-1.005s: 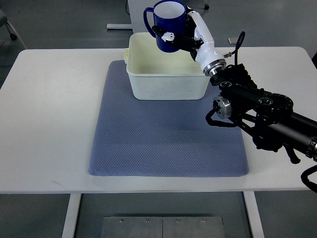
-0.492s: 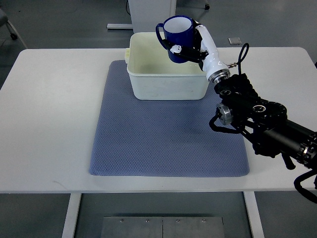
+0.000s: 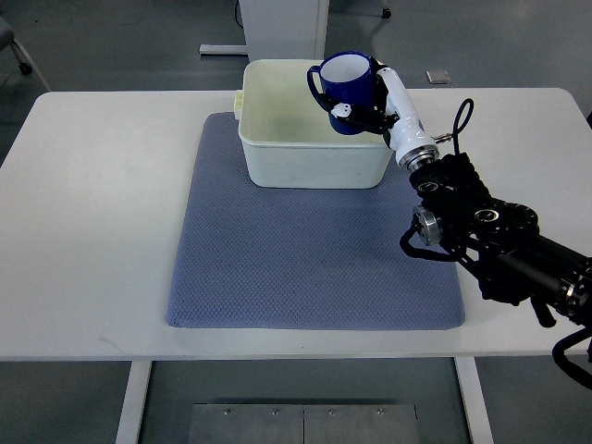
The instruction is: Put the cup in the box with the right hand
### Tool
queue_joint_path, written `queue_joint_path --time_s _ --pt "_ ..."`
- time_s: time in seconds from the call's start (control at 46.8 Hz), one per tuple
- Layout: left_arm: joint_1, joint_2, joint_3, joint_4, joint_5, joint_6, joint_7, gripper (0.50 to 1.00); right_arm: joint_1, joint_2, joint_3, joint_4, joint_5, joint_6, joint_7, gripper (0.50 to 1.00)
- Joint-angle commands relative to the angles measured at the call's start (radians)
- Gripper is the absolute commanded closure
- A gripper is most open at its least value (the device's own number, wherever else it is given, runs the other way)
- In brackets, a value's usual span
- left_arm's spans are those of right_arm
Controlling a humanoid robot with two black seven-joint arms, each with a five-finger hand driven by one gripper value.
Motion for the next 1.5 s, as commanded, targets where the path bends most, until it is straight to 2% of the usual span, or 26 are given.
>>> queue_joint_path --time_s 0.0,0.021,0.085,0.192,0.256,0.363,0.748,1.09,1.475 --pt "0.0 0.0 0.0 0.0 0.0 0.0 0.0 0.5 -0.001 0.0 0.0 0.003 0.0 0.0 0.0 1.0" --pt "0.0 0.0 0.0 0.0 0.0 0.0 0.0 0.5 -0.001 0.0 0.0 0.003 0.0 0.0 0.0 0.988" --pt "0.0 0.0 0.0 0.0 0.0 0.0 0.0 0.5 -0.001 0.0 0.0 0.004 0.0 0.0 0.0 0.886" --pt "0.0 0.0 0.0 0.0 0.0 0.0 0.0 0.5 0.002 0.0 0.001 0.009 0.0 0.0 0.0 0.61" --pt "0.0 0.0 0.003 0.0 0.0 0.0 0.0 0.5 0.002 0.0 0.001 0.009 0.0 0.0 0.0 0.526" --pt "0.0 0.0 0.0 0.0 0.0 0.0 0.0 0.5 0.002 0.0 0.001 0.009 0.0 0.002 0.0 0.505" --pt "0.0 0.0 0.0 0.0 0.0 0.0 0.0 0.5 0.014 0.0 0.001 0.013 0.0 0.002 0.0 0.505" --pt "0.0 0.0 0.0 0.0 0.0 0.0 0.0 0.5 0.035 0.0 0.01 0.088 0.0 0.002 0.0 0.505" --pt "0.0 0.0 0.0 0.0 0.0 0.0 0.0 0.5 0.025 -0.205 0.066 0.243 0.002 0.003 0.0 0.505"
